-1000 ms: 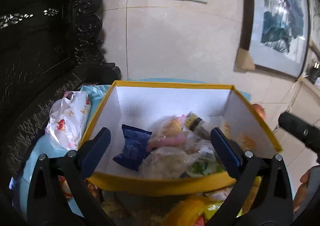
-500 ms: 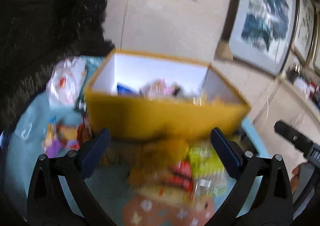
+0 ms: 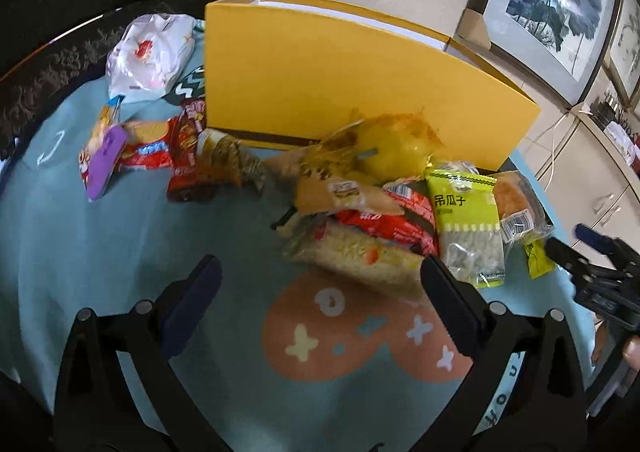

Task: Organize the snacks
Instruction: 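Move both tools back to the snack pile, then grasp the long white-red snack bag with the left tool while the right tool grasps the yellow bar, then carry both items into the yellow box and open both tools, then return to the pile and grasp the round bread pack with the right tool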

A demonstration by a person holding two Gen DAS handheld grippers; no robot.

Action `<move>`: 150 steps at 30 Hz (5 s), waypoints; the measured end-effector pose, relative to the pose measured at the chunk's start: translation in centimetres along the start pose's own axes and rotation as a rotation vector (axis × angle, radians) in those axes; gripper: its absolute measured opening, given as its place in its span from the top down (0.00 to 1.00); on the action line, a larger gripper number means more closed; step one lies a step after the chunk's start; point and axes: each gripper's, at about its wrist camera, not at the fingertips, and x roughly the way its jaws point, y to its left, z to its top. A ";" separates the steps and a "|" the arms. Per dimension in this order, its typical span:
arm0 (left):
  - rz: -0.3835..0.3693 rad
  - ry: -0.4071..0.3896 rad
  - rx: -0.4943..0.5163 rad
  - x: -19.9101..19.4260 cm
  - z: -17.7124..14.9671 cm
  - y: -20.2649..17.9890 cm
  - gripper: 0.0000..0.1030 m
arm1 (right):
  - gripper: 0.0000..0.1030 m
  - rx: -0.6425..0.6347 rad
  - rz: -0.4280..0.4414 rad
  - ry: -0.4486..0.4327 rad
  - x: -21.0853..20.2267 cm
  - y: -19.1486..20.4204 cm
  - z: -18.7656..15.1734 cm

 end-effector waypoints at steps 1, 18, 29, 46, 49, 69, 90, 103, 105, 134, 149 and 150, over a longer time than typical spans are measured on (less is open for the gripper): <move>-0.004 0.004 -0.006 0.0 -0.1 0.3 0.02 | 0.32 0.003 -0.004 0.020 0.4 0.0 0.0; -0.068 0.119 -0.092 2.0 0.2 0.0 0.02 | 0.81 0.158 0.278 0.173 1.0 -1.8 -2.1; 0.131 0.175 -0.146 5.0 2.8 -2.9 0.02 | 0.77 0.051 0.326 0.162 -1.6 1.0 -4.7; 0.204 0.178 -0.029 1.6 0.4 -0.7 0.34 | 0.56 0.016 0.288 0.148 -1.3 0.9 -4.3; 0.196 0.190 -0.045 1.1 -0.1 0.4 0.32 | 0.44 0.017 0.214 0.130 -0.8 1.2 -3.3; 0.094 0.058 0.061 -2.5 -0.8 -1.3 0.71 | 0.81 0.184 0.551 0.143 -2.3 -1.8 -4.1; -0.035 -0.142 0.065 -6.7 3.8 -2.3 0.71 | 0.81 0.155 0.609 -0.089 -6.7 -0.9 1.4; -0.081 -0.326 0.081 -10.0 11.6 -3.5 0.71 | 0.81 0.155 0.588 -0.253 -7.6 -0.9 8.1; -0.080 -0.355 0.080 -9.7 13.7 -4.1 0.71 | 0.81 0.154 0.576 -0.284 -7.3 -0.8 9.9; 0.032 -0.274 0.061 -2.1 14.9 -4.3 0.02 | 0.05 0.276 0.316 -0.289 -0.8 -2.0 10.2; 0.049 -0.094 -0.016 -1.0 3.9 0.0 0.02 | 0.01 0.139 0.079 -0.122 1.9 -0.2 2.6; 0.044 -0.074 -0.034 -0.8 3.2 0.6 0.02 | 0.01 0.116 0.049 -0.109 2.4 0.3 2.6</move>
